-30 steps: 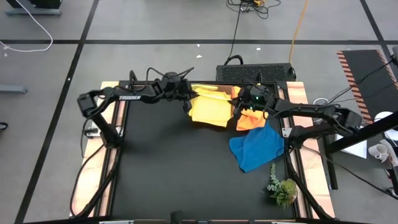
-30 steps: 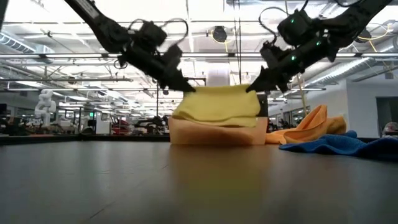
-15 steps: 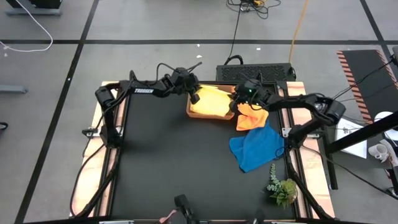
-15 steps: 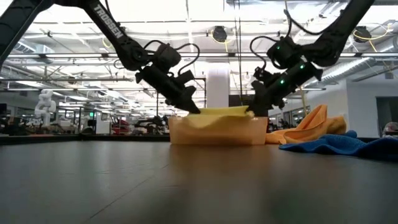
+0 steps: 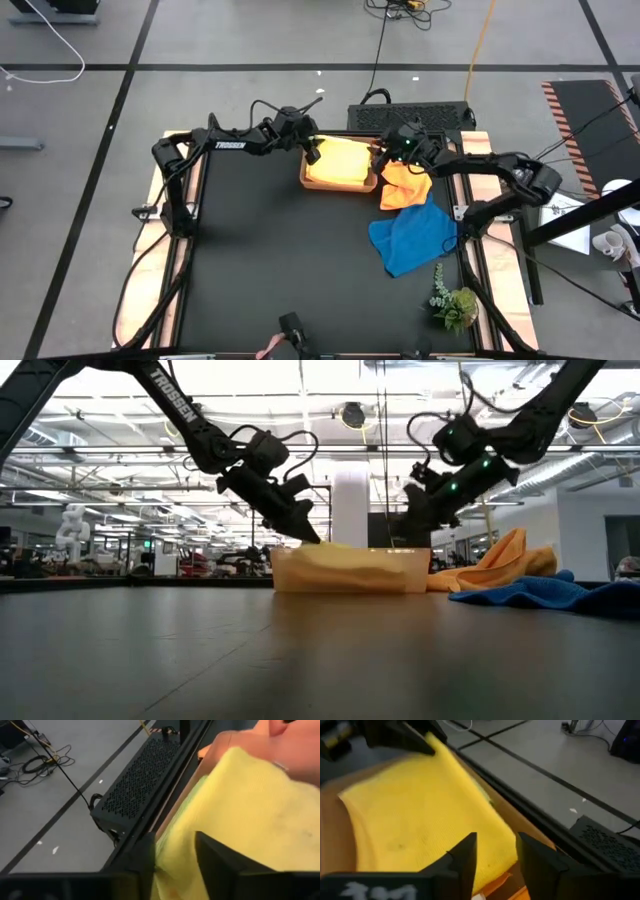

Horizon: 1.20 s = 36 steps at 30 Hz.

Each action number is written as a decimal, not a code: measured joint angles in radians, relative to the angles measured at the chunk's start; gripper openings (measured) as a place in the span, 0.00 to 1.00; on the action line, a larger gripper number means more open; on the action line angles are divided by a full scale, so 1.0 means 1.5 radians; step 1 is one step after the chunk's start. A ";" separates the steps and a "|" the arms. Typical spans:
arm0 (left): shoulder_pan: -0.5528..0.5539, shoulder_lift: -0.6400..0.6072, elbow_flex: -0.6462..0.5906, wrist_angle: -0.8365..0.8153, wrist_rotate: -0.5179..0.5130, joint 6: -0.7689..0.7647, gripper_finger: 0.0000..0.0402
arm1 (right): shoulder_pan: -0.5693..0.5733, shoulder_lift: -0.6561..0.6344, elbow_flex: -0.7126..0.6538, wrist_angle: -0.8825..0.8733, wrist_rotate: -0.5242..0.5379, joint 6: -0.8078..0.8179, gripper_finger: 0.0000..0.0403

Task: Fold microfiber towels
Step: Put the yellow microfiber cloth into the orange bin, then fold the orange microfiber cloth

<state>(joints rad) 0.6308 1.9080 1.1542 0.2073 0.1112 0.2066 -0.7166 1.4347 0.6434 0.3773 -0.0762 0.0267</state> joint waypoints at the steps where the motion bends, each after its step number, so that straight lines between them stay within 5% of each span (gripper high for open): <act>1: 0.000 -0.004 0.000 -0.001 0.000 -0.004 0.38 | 0.000 -0.017 0.000 -0.011 0.000 0.003 0.35; 8: -0.008 -0.126 0.000 -0.073 -0.029 -0.013 0.53 | 0.018 -0.182 0.000 -0.166 -0.002 -0.024 0.44; 15: -0.106 -0.294 -0.058 -0.122 0.013 -0.077 0.45 | 0.122 -0.314 0.000 -0.414 0.062 -0.053 0.40; 21: -0.246 -0.359 -0.189 0.059 -0.035 -0.088 0.30 | 0.197 -0.313 0.000 -0.583 0.161 0.045 0.40; 26: -0.328 -0.362 -0.250 0.182 -0.075 -0.093 0.22 | 0.208 -0.293 0.000 -0.667 0.178 0.118 0.46; 32: -0.377 -0.359 -0.256 0.198 -0.112 -0.092 0.18 | 0.201 -0.259 0.000 -0.698 0.213 0.131 0.53; 36: -0.393 -0.359 -0.256 0.202 -0.115 -0.114 0.18 | 0.201 -0.245 0.000 -0.699 0.251 0.117 0.45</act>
<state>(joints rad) 0.0411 1.3701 0.7708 0.5110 -0.0608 0.0358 -0.4149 1.0664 0.6434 -0.6711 0.3004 0.2023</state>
